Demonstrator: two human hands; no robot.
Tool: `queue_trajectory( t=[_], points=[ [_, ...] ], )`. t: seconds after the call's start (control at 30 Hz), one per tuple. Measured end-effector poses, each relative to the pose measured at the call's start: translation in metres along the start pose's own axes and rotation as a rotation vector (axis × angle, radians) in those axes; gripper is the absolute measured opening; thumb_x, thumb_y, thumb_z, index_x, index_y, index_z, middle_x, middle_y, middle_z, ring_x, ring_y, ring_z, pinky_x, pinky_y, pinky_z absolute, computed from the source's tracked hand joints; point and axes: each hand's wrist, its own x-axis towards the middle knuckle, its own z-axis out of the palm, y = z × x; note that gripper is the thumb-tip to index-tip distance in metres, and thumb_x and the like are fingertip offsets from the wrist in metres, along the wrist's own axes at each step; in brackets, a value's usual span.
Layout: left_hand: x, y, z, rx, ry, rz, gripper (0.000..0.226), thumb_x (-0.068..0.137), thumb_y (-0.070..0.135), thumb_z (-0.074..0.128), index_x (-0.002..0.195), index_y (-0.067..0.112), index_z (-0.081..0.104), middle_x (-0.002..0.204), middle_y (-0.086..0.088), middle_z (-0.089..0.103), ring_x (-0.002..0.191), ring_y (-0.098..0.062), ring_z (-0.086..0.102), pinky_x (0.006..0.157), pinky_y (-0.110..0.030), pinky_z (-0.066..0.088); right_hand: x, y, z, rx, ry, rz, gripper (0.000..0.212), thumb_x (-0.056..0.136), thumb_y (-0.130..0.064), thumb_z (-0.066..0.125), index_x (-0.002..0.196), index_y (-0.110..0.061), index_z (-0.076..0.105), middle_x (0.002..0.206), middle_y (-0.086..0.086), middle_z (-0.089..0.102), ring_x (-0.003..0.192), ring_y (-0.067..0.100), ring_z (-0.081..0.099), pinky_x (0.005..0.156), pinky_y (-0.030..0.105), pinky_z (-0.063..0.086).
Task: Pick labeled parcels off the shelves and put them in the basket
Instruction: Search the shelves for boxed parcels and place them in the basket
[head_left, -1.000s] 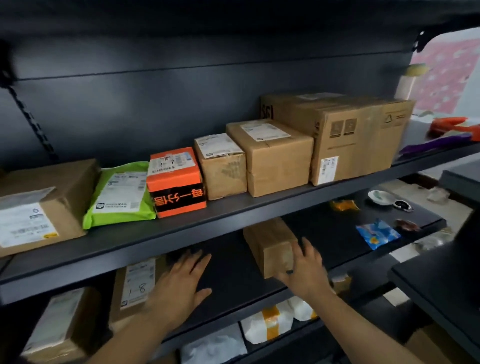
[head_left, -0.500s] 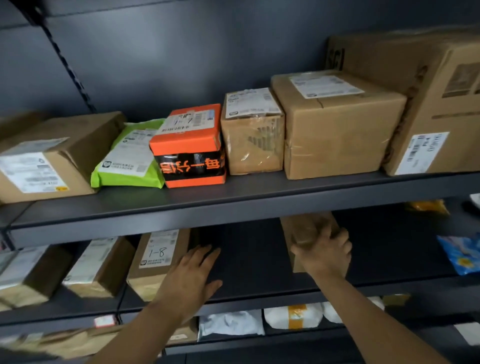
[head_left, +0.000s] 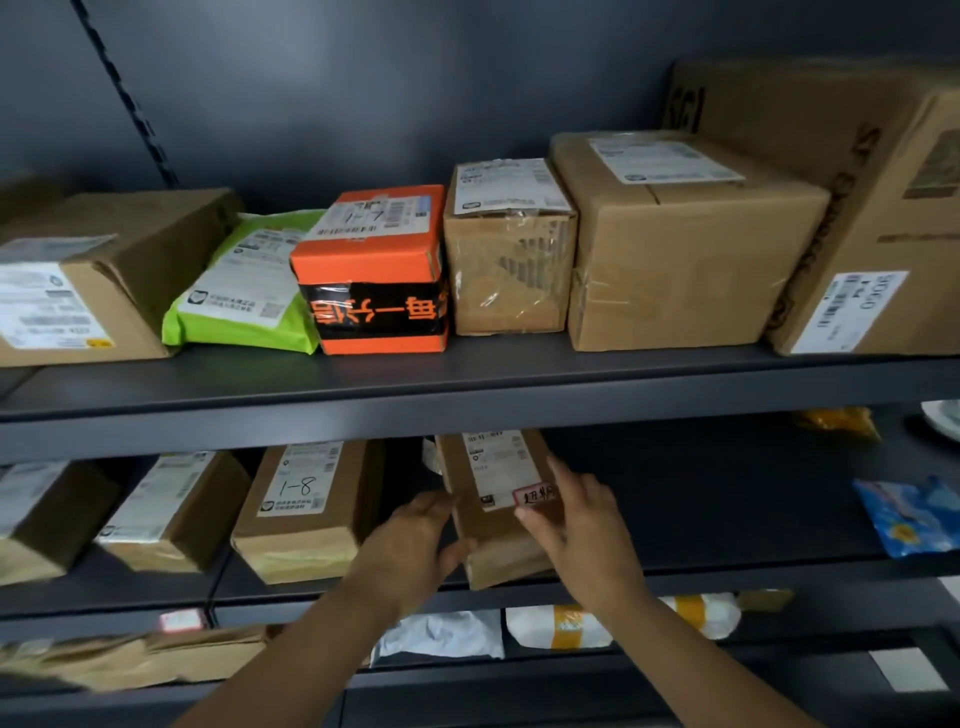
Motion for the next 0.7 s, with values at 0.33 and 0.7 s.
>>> queue_trajectory(
  t=[0.33, 0.7],
  points=[
    [0.005, -0.006, 0.015, -0.042, -0.1, -0.093, 0.069, 0.093, 0.049, 0.047, 0.15, 0.031, 0.011, 0.149, 0.003, 0.034, 0.132, -0.017, 0.038, 0.106, -0.031, 0.038, 0.011, 0.018, 0.013, 0.254, -0.214, 0.263, 0.045, 0.095, -0.042, 0.047, 0.137, -0.028, 0.041, 0.121, -0.001, 0.058, 0.107, 0.015, 0.056, 0.087, 0.026, 0.047],
    [0.013, 0.002, 0.027, -0.738, -0.108, -0.413, 0.05, 0.093, 0.031, 0.056, 0.139, 0.015, 0.042, 0.129, -0.005, 0.059, 0.111, -0.016, 0.057, 0.097, -0.026, 0.044, 0.003, 0.008, 0.012, 0.325, -0.2, 0.373, 0.045, 0.091, -0.042, 0.056, 0.128, -0.02, 0.044, 0.102, -0.005, 0.056, 0.096, 0.015, 0.056, 0.075, 0.025, 0.042]
  ],
)
